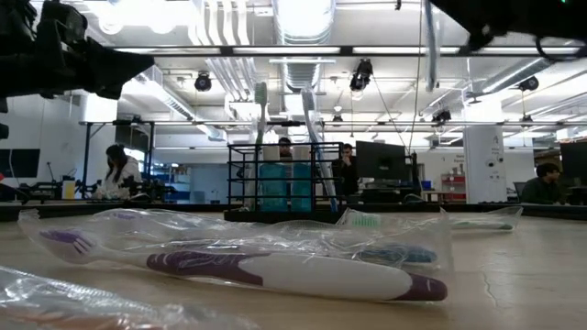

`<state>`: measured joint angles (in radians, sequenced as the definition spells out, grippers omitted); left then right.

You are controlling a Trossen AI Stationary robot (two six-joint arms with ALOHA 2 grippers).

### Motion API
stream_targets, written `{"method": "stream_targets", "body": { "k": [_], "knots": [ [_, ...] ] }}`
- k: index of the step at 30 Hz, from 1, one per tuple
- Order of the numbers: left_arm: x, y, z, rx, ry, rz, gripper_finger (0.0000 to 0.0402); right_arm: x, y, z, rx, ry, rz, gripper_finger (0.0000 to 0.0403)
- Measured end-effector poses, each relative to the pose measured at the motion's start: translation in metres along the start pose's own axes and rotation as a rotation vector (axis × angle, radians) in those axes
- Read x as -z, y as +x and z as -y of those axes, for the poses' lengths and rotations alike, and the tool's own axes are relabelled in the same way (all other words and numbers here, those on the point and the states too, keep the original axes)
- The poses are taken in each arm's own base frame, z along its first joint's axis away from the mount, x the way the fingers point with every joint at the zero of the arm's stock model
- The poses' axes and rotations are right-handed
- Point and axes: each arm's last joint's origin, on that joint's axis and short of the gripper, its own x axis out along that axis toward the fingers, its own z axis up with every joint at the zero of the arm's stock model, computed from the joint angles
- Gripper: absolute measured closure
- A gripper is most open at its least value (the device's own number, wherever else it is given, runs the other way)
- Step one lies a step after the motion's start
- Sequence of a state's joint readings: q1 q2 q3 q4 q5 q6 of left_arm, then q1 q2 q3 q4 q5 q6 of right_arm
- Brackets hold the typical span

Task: Pick & Place toothbrushing station
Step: Put the right blue toothbrush into the wire organizer

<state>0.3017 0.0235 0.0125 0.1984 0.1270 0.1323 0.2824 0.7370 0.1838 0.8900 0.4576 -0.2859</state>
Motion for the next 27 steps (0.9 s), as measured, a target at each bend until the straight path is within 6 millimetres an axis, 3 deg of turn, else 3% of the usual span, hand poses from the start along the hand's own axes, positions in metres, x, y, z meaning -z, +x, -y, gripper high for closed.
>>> {"method": "stream_targets", "body": {
  "k": [5, 10, 18, 27],
  "knots": [
    [-0.001, 0.000, 0.000, -0.008, 0.026, 0.011, 0.0390, -0.027, 0.039, 0.011, -0.105, -0.041, -0.013, 0.0395],
    [-0.001, 0.000, 0.000, -0.010, 0.017, 0.009, 0.0390, -0.029, 0.072, 0.026, -0.143, -0.055, -0.018, 0.0395],
    [-0.001, 0.000, 0.000, -0.011, 0.016, 0.009, 0.0390, 0.008, 0.118, 0.031, -0.208, -0.013, -0.078, 0.0395],
    [-0.001, 0.000, 0.000, -0.011, 0.001, 0.007, 0.0390, 0.055, 0.134, 0.025, -0.196, -0.007, -0.084, 0.0395]
  ]
}}
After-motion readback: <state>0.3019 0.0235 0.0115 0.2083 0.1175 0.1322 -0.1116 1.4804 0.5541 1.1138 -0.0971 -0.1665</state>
